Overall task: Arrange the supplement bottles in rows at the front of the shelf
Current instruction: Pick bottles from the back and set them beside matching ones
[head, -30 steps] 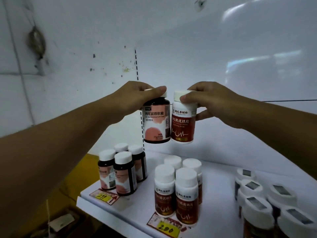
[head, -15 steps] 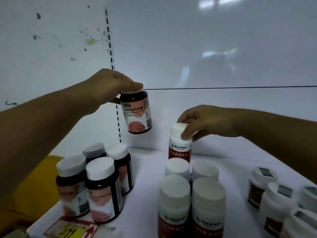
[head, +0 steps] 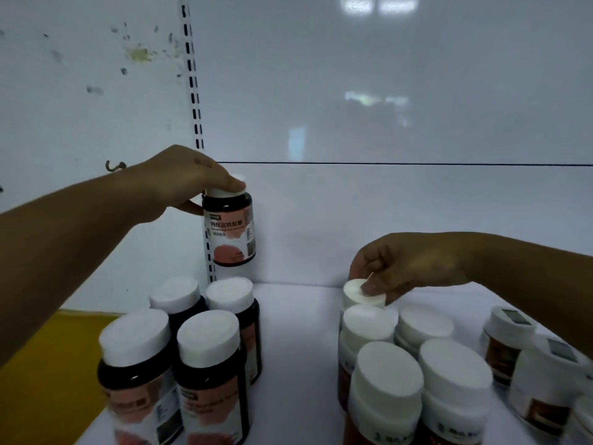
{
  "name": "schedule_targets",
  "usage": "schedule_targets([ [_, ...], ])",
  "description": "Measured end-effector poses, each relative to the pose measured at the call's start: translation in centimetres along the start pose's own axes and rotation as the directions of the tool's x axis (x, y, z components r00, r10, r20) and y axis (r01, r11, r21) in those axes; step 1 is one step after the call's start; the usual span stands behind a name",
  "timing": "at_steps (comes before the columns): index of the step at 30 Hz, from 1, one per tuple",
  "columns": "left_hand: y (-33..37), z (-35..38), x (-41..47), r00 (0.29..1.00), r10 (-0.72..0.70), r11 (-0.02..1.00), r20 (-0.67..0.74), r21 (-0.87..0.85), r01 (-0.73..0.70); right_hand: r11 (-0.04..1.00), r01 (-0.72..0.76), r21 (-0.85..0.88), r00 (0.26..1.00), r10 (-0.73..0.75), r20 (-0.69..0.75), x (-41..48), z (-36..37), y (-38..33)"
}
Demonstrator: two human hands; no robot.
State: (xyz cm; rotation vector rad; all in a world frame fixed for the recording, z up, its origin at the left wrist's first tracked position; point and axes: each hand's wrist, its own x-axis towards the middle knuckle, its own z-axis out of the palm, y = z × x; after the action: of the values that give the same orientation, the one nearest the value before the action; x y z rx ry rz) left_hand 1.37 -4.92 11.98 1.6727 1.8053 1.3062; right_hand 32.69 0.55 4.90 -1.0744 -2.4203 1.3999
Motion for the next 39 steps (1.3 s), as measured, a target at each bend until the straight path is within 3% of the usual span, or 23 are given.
schedule_targets([
  [5,-3.3,-0.5,0.0,0.994,-0.106,0.993,0.039,0.051,0.104,0.999,0.032,-0.03,0.999,-0.032,0.015,0.0,-0.6,0.5],
  [10,-6.2,-1.0,-0.6,0.961,-0.204,0.973,0.188,0.149,0.177,0.997,-0.019,-0.075,0.999,0.022,0.049,1.0,-1.6,0.9],
  [18,-8.3,0.4,-1.0,0.895,-0.279,0.94,0.349,0.288,0.181,0.996,-0.044,-0.083,0.997,0.049,0.051,2.1,-2.2,2.1],
  [23,-8.7,0.4,-1.5,0.898,-0.249,0.952,0.364,0.265,0.157,0.994,-0.073,-0.086,0.997,0.076,0.027,1.6,-2.0,1.9],
  [29,-10.1,0.7,-2.1,0.931,-0.2,0.98,0.304,0.053,0.193,0.99,-0.093,-0.102,0.995,0.088,-0.053,0.6,-0.7,1.0],
  [39,-9.7,0.1,-1.1,0.939,-0.074,0.995,0.337,0.091,0.046,0.968,-0.187,-0.168,0.971,0.157,-0.181,-1.0,1.8,-1.8],
])
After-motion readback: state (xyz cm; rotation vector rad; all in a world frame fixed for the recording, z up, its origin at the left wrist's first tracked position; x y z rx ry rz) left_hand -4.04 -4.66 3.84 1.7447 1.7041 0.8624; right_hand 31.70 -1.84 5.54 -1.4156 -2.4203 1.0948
